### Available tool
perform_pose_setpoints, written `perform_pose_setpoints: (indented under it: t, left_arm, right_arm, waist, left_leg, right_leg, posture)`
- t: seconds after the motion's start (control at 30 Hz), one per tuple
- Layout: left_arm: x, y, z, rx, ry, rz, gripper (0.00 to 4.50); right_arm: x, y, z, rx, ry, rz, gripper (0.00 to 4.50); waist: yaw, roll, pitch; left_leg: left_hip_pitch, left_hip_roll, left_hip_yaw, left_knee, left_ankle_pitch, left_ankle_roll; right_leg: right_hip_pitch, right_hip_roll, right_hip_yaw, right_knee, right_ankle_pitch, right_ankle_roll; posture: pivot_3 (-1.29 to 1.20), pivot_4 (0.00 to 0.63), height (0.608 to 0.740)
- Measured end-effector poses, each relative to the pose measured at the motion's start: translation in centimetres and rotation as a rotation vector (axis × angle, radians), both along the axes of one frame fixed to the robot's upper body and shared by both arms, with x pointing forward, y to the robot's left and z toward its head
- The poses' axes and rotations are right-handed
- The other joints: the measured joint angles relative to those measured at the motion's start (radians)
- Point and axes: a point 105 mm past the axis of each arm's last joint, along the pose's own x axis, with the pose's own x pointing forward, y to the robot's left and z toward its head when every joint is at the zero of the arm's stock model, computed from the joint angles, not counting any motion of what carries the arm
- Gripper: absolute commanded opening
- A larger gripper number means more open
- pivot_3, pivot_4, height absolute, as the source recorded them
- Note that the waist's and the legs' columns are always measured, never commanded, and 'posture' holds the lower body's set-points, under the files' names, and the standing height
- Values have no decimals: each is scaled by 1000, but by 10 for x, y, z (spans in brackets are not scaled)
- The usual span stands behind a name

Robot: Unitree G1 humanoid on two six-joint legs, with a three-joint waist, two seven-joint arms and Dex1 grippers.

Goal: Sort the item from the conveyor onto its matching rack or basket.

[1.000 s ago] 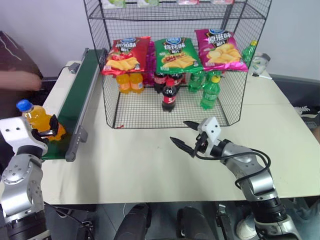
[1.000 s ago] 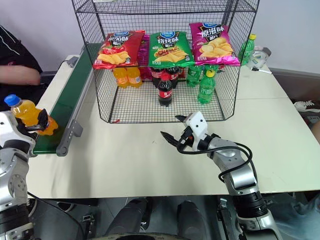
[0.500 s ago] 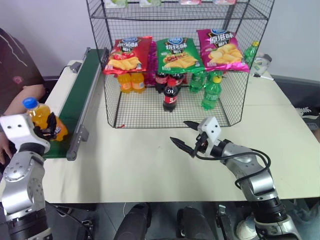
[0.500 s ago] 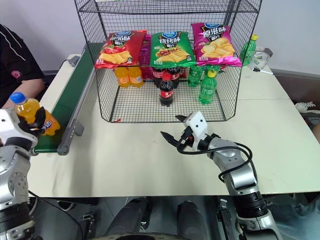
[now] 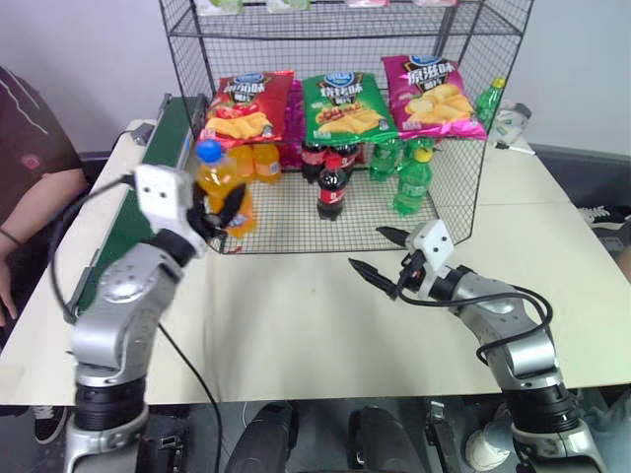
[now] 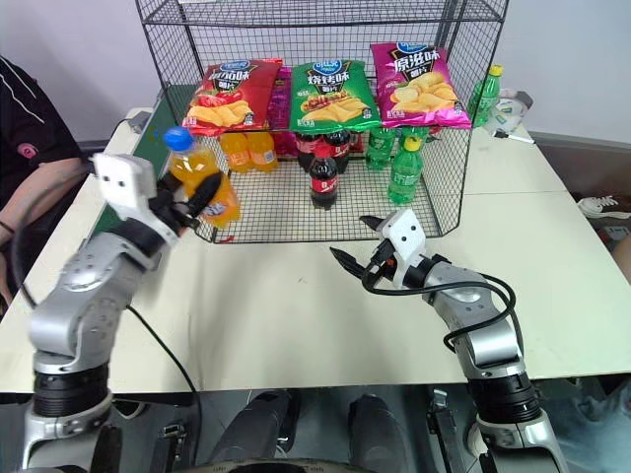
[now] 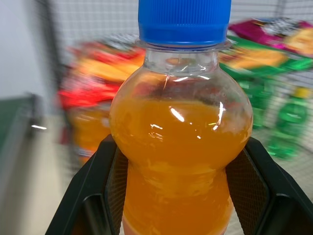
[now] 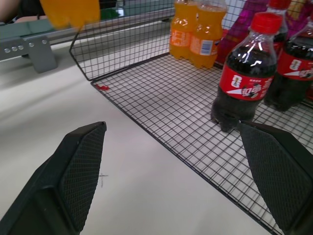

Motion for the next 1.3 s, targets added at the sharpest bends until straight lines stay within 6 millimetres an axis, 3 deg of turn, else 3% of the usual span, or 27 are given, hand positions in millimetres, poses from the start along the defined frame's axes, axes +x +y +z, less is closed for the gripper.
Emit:
perform_pose_setpoints:
  t: [0.13,0.3,0.47,0.7,0.87,1.13,1.3]
  left_arm:
    - [17,-7,-37,13,82,46,2287]
    - [52,-7,-64,6,73,140,2287]
    - [82,-29,-80,21,57,118,2287]
    - [99,-58,-91,9,41,60,2287]
    - [103,-52,-95,43,20,107,2287]
    - [108,-20,-95,30,14,249,2287]
    - [108,-21,-96,10,23,237,2287]
  right_arm:
    - [-1,0,4,1,-16,-5,4500]
    - [-2,1,9,1,-40,-7,4500]
    - [-2,1,12,3,-57,-6,4500]
    - [-3,-1,8,3,-49,-24,4500]
    - [-6,2,14,2,-78,-26,4500]
    - [-9,2,14,2,-76,-32,4500]
    - [-8,3,15,1,-73,-29,4500]
  waist:
    - [3,0,0]
    - [12,0,0]
    - [11,0,0]
    - [2,-1,0]
    - [-1,-1,0]
    - [3,-1,0]
    - [5,-1,0]
  left_leg:
    - [0,0,0,0,0,0]
    - [0,-1,-1,3,0,0]
    - [-1,-2,-1,3,0,0]
    - [-1,-2,-1,1,0,0]
    - [-1,-2,-1,3,0,0]
    - [-1,-2,-1,4,0,0]
    - [-1,-2,-1,5,0,0]
  right_leg:
    - [0,0,0,0,0,0]
    - [2,0,-1,0,0,0]
    - [2,0,-1,-1,0,0]
    - [0,0,-2,0,0,1]
    - [0,0,-2,3,0,1]
    - [0,0,-2,4,0,1]
    - [0,0,-2,5,0,1]
  posture:
    - [0,150,740]
    - [0,150,740]
    - [0,150,740]
    - [0,150,740]
    - [0,150,740]
    - [0,150,740]
    - [0,150,740]
